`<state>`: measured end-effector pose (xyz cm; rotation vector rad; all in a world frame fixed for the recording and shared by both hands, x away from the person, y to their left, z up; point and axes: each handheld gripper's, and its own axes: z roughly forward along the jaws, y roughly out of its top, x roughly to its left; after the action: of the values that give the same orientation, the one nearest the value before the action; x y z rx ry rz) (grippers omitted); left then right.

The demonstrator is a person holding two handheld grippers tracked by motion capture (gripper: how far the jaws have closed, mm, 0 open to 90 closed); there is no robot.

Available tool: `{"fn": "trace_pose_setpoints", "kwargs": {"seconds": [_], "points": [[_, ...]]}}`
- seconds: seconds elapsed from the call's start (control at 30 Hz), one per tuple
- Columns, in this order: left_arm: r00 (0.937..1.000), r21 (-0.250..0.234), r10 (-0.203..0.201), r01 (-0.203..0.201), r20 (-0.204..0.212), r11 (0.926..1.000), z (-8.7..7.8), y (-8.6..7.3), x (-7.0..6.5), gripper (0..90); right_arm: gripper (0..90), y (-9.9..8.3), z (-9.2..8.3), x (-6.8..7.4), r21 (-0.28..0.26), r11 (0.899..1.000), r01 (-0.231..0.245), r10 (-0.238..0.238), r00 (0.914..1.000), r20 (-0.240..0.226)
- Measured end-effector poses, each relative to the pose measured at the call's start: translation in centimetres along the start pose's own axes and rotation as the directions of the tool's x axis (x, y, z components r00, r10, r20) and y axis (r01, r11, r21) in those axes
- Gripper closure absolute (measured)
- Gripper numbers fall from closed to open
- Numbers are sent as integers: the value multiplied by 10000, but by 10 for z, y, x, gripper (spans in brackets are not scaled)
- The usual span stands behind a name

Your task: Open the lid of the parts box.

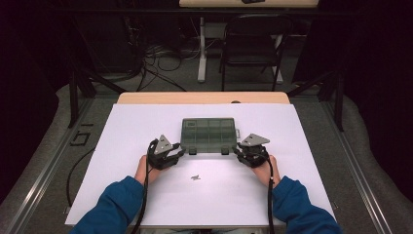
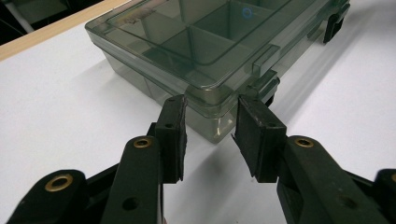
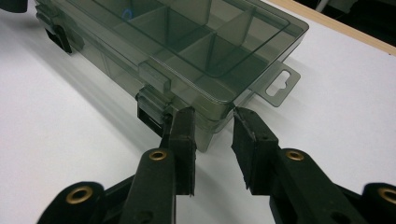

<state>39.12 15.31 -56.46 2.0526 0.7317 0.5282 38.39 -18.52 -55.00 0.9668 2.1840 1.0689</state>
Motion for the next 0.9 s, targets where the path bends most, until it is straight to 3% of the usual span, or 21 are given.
{"fn": "trace_pose_setpoints", "kwargs": {"seconds": [0.9], "points": [[9999,-681,-62,52,-142,9977,-5,1,3,685,694,1,-1,1,-81,10000,26,-26,10000,53]]}}
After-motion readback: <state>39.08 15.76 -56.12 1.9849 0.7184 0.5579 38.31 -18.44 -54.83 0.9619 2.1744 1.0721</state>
